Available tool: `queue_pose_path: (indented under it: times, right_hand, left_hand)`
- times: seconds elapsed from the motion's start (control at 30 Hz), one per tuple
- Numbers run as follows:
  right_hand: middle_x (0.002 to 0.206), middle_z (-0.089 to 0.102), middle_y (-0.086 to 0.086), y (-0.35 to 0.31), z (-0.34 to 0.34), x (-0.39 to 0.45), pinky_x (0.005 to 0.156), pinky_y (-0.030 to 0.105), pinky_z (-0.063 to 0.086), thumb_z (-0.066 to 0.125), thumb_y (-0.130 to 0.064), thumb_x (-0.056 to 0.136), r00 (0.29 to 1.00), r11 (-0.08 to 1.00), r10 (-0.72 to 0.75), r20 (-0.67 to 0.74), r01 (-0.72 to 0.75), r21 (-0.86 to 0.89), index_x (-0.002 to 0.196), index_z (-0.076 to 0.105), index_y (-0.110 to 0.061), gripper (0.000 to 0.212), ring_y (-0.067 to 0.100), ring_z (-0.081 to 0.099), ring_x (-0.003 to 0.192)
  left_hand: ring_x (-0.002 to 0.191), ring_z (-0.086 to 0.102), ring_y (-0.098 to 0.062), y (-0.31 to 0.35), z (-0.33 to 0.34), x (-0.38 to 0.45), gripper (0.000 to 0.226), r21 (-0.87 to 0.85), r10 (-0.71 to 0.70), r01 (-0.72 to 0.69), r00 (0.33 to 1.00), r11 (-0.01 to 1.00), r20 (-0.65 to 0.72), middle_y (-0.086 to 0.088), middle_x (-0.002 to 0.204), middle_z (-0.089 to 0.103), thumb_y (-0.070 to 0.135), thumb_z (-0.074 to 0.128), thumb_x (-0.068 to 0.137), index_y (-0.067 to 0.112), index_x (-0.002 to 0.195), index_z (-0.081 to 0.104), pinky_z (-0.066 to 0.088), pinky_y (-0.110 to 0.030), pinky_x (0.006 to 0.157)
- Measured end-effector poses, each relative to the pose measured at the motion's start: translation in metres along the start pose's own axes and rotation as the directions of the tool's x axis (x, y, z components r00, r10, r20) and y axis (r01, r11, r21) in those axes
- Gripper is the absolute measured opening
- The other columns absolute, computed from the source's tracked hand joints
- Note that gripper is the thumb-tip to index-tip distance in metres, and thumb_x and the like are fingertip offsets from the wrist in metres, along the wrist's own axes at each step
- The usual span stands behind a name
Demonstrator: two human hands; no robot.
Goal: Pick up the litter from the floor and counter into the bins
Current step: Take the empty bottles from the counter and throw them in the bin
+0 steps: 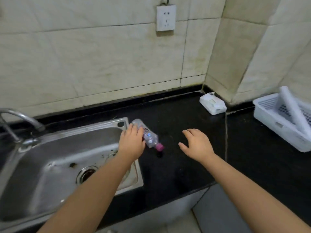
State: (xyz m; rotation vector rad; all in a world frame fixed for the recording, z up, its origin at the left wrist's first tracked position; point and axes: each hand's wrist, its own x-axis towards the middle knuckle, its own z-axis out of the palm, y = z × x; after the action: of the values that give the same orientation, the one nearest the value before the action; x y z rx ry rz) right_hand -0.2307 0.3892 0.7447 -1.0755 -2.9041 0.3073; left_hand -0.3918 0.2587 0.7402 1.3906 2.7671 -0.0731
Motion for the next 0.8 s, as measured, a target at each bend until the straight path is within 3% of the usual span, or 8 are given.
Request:
queue_pose_path:
  times: [0.1, 0.23, 0.37, 0.47, 0.6, 0.7, 0.8]
  right_hand:
    - [0.138, 0.047, 0.012, -0.038, 0.034, 0.05, 0.105, 0.04, 0.039, 0.054, -0.042, 0.087, 0.988, 0.999, -0.008, 0.151, 0.003, 0.034, 0.133, 0.036, -0.009, 0.059, 0.028, 0.043, 0.128]
    - [0.127, 0.052, 0.015, -0.072, 0.066, 0.096, 0.088, 0.039, 0.048, 0.068, -0.038, 0.078, 0.93, 0.965, 0.128, 0.346, -0.196, 0.171, 0.116, 0.037, -0.007, 0.058, 0.031, 0.055, 0.114]
    - [0.114, 0.057, 0.019, -0.078, 0.088, 0.122, 0.077, 0.034, 0.045, 0.071, -0.024, 0.078, 0.903, 0.927, 0.166, 0.395, -0.28, 0.25, 0.092, 0.027, -0.012, 0.048, 0.032, 0.058, 0.103]
    - [0.092, 0.05, 0.009, -0.066, 0.086, 0.131, 0.067, 0.024, 0.034, 0.071, -0.015, 0.077, 0.935, 0.888, 0.155, 0.318, -0.273, 0.371, 0.087, 0.031, -0.013, 0.041, 0.021, 0.049, 0.082]
    - [0.088, 0.045, 0.007, -0.031, 0.055, 0.127, 0.057, 0.023, 0.031, 0.071, -0.006, 0.074, 0.96, 0.83, 0.256, 0.117, -0.28, 0.482, 0.081, 0.041, -0.014, 0.031, 0.017, 0.044, 0.078]
    - [0.084, 0.044, 0.007, 0.01, 0.02, 0.099, 0.066, 0.024, 0.032, 0.069, -0.006, 0.073, 0.918, 0.82, 0.394, -0.042, -0.331, 0.468, 0.079, 0.047, -0.014, 0.025, 0.019, 0.043, 0.081]
    - [0.086, 0.041, 0.006, 0.055, -0.013, 0.034, 0.074, 0.033, 0.04, 0.067, -0.008, 0.075, 0.82, 0.804, 0.547, -0.169, -0.457, 0.381, 0.089, 0.056, -0.002, 0.019, 0.024, 0.047, 0.085]
  left_hand:
    - [0.148, 0.011, -0.025, -0.041, 0.019, 0.031, 0.056, -0.014, -0.064, 0.064, 0.997, 0.998, 0.039, -0.011, 0.158, 0.018, 0.032, 0.04, 0.098, 0.01, 0.146, 0.023, 0.018, -0.04, 0.12]
    - [0.148, 0.009, -0.026, -0.082, 0.032, 0.082, 0.057, -0.012, -0.014, 0.015, 0.995, 1.0, 0.099, -0.01, 0.159, 0.016, 0.033, 0.037, 0.099, 0.011, 0.148, 0.019, 0.016, -0.04, 0.121]
    - [0.149, 0.006, -0.025, -0.101, 0.037, 0.127, 0.057, -0.02, 0.053, -0.051, 0.99, 0.998, 0.13, -0.009, 0.16, 0.012, 0.032, 0.034, 0.101, 0.012, 0.15, 0.015, 0.014, -0.041, 0.121]
    - [0.149, 0.005, -0.026, -0.096, 0.035, 0.155, 0.056, -0.043, 0.096, -0.09, 0.983, 0.995, 0.154, -0.009, 0.161, 0.011, 0.032, 0.033, 0.101, 0.012, 0.15, 0.015, 0.012, -0.042, 0.122]
    - [0.149, 0.004, -0.026, -0.06, 0.027, 0.179, 0.057, -0.044, 0.213, -0.208, 0.965, 0.977, 0.155, -0.01, 0.161, 0.01, 0.033, 0.035, 0.101, 0.013, 0.15, 0.015, 0.013, -0.043, 0.122]
    - [0.149, 0.007, -0.027, -0.004, 0.013, 0.186, 0.057, -0.011, 0.383, -0.384, 0.917, 0.923, 0.111, -0.011, 0.16, 0.013, 0.033, 0.036, 0.101, 0.011, 0.15, 0.017, 0.016, -0.042, 0.121]
    - [0.148, 0.009, -0.028, 0.079, -0.004, 0.171, 0.057, 0.008, 0.578, -0.58, 0.812, 0.814, 0.079, -0.013, 0.159, 0.015, 0.032, 0.037, 0.1, 0.009, 0.149, 0.018, 0.018, -0.042, 0.12]
